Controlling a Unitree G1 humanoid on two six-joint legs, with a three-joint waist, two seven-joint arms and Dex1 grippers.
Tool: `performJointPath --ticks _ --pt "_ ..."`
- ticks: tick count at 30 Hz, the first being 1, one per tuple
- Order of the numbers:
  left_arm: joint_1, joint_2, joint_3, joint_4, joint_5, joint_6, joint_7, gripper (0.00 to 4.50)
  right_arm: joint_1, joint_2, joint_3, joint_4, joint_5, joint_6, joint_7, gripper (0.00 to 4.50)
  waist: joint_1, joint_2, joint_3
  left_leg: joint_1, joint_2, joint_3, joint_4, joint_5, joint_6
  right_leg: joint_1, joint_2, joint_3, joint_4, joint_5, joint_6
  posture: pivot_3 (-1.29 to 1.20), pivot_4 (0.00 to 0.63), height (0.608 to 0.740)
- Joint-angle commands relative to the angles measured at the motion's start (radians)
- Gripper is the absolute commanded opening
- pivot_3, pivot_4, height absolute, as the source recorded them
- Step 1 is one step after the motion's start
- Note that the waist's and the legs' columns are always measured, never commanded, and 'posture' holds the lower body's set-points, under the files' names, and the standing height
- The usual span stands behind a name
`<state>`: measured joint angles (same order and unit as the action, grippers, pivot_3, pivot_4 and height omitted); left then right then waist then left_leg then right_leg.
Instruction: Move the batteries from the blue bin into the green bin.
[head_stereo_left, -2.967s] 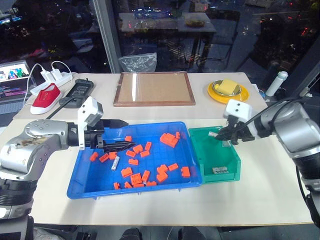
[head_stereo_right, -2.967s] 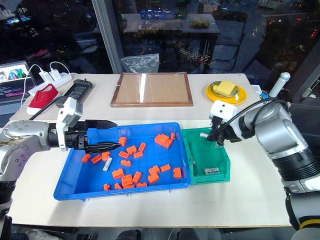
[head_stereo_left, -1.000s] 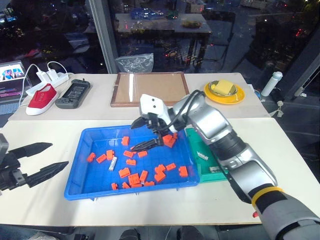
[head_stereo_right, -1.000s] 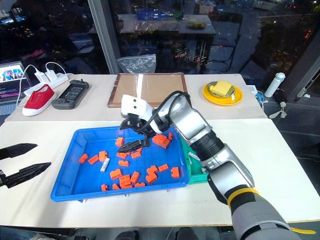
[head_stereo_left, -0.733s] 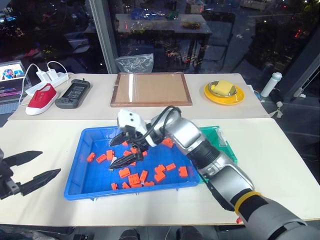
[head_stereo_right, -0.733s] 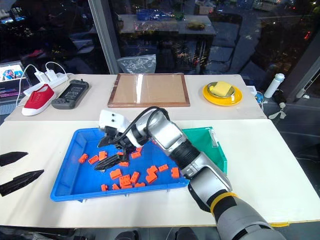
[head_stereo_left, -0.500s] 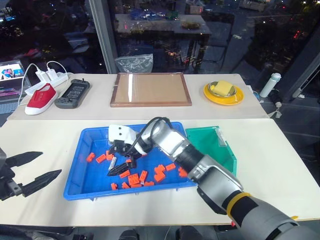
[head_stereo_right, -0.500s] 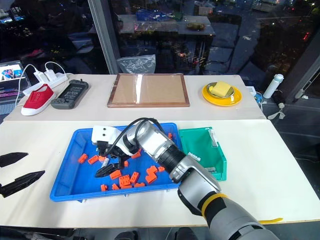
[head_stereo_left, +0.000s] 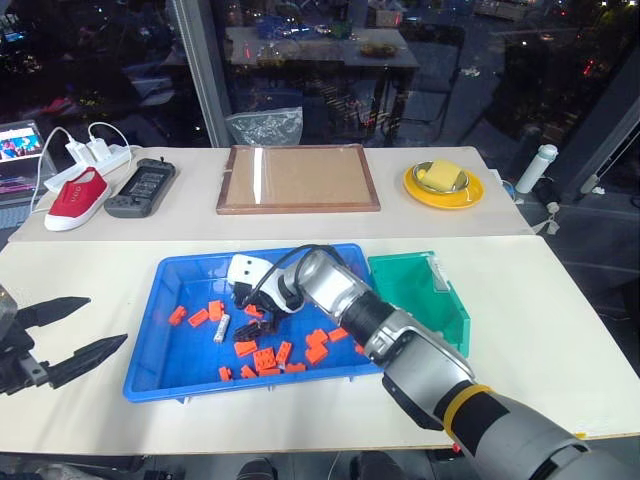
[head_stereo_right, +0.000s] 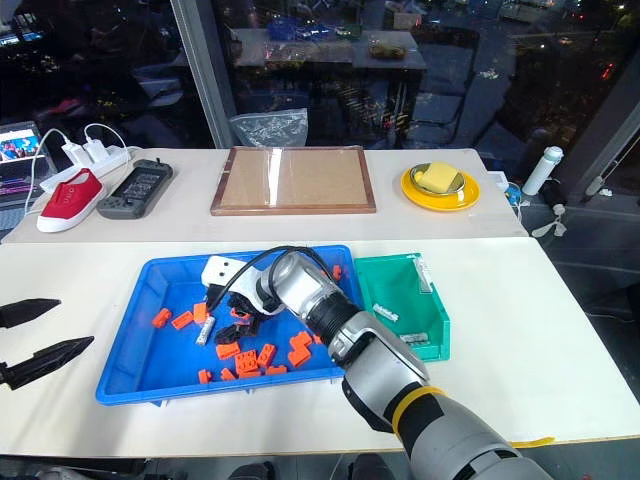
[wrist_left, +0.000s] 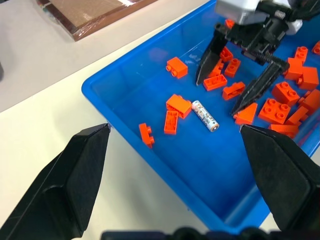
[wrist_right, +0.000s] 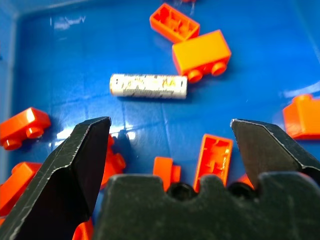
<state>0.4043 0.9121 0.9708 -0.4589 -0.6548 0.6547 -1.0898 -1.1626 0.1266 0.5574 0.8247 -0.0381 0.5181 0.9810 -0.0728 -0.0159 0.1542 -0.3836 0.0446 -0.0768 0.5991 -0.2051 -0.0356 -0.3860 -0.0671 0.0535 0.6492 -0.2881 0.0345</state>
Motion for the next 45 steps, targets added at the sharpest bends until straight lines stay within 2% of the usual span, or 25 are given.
performJointPath --ticks 1,8,12,17,23,26,29,32,40,45 --pt "-0.003 0.006 0.002 -0.016 -0.01 -0.007 0.005 4.5 0.012 0.118 -0.006 -0.009 -0.002 -0.005 -0.024 4.48 0.0 0.0 0.0 0.0 0.001 0.0 0.0 0.0 0.0 0.0 0.001 0.0 0.0 0.0 0.0 0.0 0.15 0.74" --pt "0.007 0.006 0.012 -0.024 -0.016 -0.001 0.006 4.5 0.021 0.16 0.017 0.037 -0.02 -0.122 -0.077 4.48 0.0 0.0 0.0 0.0 0.005 0.0 0.0 0.0 0.0 0.0 0.005 0.001 0.0 0.001 -0.002 0.0 0.15 0.74" --pt "0.02 0.005 0.023 -0.027 -0.021 0.004 0.005 4.5 0.021 0.153 0.036 0.021 -0.025 -0.218 -0.046 4.48 -0.001 0.0 0.0 0.0 0.005 0.0 -0.001 0.0 0.0 -0.001 0.006 0.001 0.0 0.001 -0.002 0.0 0.15 0.74" --pt "0.049 0.005 0.034 -0.007 -0.007 0.009 0.007 4.5 -0.032 0.094 0.037 -0.067 -0.017 -0.279 0.045 4.48 -0.001 0.0 0.0 0.0 0.005 0.0 -0.001 0.0 0.0 -0.001 0.006 0.001 0.0 0.001 -0.002 0.0 0.15 0.74" --pt "0.043 0.022 0.006 0.09 0.056 -0.025 0.038 4.5 -0.106 0.062 -0.007 -0.173 0.061 -0.201 0.235 4.48 0.0 0.0 0.0 0.0 0.006 0.0 -0.001 0.0 0.0 -0.001 0.006 0.001 0.0 0.001 -0.002 0.0 0.15 0.74" --pt "0.023 0.042 0.018 0.156 0.112 -0.038 0.075 4.5 -0.163 0.072 0.008 -0.109 0.033 -0.274 0.275 4.48 0.0 0.0 0.0 0.001 0.006 0.0 -0.001 0.0 0.0 -0.001 0.007 0.001 0.0 0.001 -0.002 0.0 0.15 0.74" --pt "0.014 0.046 0.054 0.188 0.136 -0.032 0.102 4.5 -0.256 0.103 -0.016 0.024 0.007 -0.374 0.235 4.48 0.0 0.0 0.0 0.002 0.006 0.0 -0.002 0.0 -0.001 -0.001 0.007 0.001 0.0 0.001 -0.003 0.0 0.15 0.74" --pt "0.029 0.005 0.101 0.112 0.094 0.014 0.118 4.5 -0.314 0.147 -0.033 0.16 -0.011 -0.474 0.195 4.48 0.0 0.0 0.0 0.002 0.007 0.0 -0.003 0.0 -0.008 -0.001 0.007 0.001 0.0 0.0 -0.003 0.0 0.15 0.74" --pt "0.116 -0.102 0.198 -0.094 -0.019 0.125 0.154 4.5 -0.279 0.231 0.047 0.332 -0.144 -0.745 0.168 4.48 -0.002 -0.001 0.0 0.002 0.007 0.0 -0.004 0.0 -0.01 -0.002 0.007 0.001 0.0 0.0 -0.003 0.0 0.15 0.74" --pt "0.162 -0.135 0.245 -0.159 -0.065 0.163 0.178 4.5 -0.264 0.264 0.069 0.375 -0.199 -0.818 0.14 4.48 -0.001 -0.001 0.0 0.002 0.007 0.0 -0.004 0.0 -0.01 -0.001 0.007 0.002 0.0 0.0 -0.004 0.0 0.15 0.74"
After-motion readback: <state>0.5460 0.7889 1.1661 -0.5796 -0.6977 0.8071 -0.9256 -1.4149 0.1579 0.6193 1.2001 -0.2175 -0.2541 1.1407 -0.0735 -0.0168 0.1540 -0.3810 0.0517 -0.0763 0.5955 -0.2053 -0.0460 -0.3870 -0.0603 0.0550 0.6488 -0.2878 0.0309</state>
